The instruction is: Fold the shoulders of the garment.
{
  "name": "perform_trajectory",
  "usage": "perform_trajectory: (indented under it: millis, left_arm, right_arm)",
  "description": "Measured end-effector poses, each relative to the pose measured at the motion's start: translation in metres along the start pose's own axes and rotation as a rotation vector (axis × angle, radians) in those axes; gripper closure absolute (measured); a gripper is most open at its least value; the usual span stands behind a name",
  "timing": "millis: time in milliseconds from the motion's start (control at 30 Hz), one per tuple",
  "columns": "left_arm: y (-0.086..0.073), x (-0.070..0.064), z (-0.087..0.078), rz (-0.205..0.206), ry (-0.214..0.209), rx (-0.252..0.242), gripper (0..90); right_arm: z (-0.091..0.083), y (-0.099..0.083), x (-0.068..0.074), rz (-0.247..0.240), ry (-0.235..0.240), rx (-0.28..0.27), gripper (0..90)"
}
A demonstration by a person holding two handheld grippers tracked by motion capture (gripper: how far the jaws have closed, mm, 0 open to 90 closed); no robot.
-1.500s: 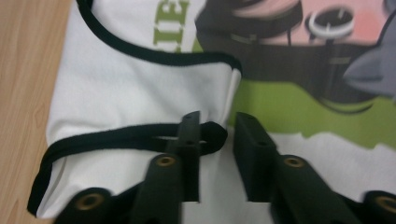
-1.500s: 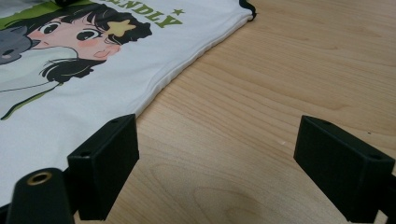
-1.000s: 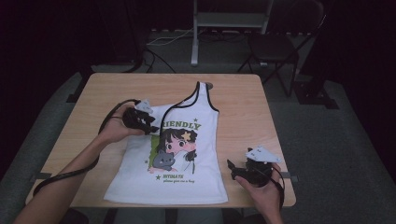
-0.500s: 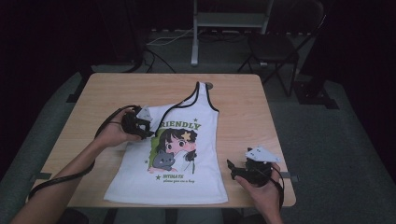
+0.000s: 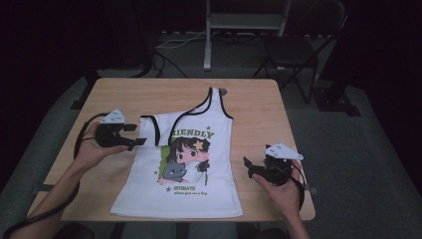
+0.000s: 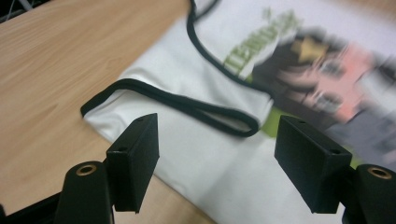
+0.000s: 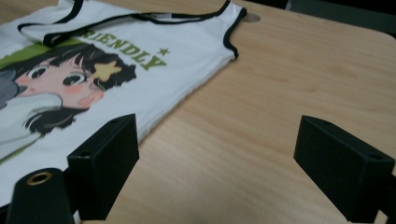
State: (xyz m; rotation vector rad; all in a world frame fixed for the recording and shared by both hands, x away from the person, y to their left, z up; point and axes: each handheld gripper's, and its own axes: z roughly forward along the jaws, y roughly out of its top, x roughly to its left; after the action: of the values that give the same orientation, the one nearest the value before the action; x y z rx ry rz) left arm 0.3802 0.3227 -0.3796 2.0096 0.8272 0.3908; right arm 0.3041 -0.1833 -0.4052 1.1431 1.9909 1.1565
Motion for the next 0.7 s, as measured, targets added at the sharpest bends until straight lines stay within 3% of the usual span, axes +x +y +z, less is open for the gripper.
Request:
perform_trajectory:
  millis: [33, 67, 100, 267, 333, 567, 700]
  left_arm:
    - [-0.006, 0.000, -0.010, -0.026, 0.005, -0.037, 21.2]
    - [-0.006, 0.000, -0.010, -0.026, 0.005, -0.037, 20.4]
    - [-0.013, -0.001, -0.019, -0.039, 0.009, -0.071, 20.3]
    - [-0.039, -0.007, -0.046, -0.096, 0.043, -0.153, 20.4]
    - [-0.044, -0.008, -0.051, -0.110, 0.052, -0.173, 20.3]
    - [-0.071, -0.008, -0.070, -0.168, 0.145, -0.249, 20.4]
    - [-0.077, -0.005, -0.079, -0.182, 0.197, -0.264, 20.4]
  right_arm:
    - [0.002, 0.003, -0.001, -0.001, 0.000, -0.003, 13.3]
    - [0.002, 0.003, -0.001, -0.001, 0.000, -0.003, 13.3]
    - [0.007, 0.011, -0.003, -0.004, 0.004, -0.003, 13.3]
    - [0.016, 0.029, -0.009, -0.016, 0.002, -0.014, 13.3]
    - [0.019, 0.036, -0.012, -0.020, -0.001, -0.016, 13.3]
    - [0.028, 0.056, -0.021, -0.028, -0.012, -0.024, 13.3]
    - [0.033, 0.068, -0.025, -0.039, -0.017, -0.026, 13.3]
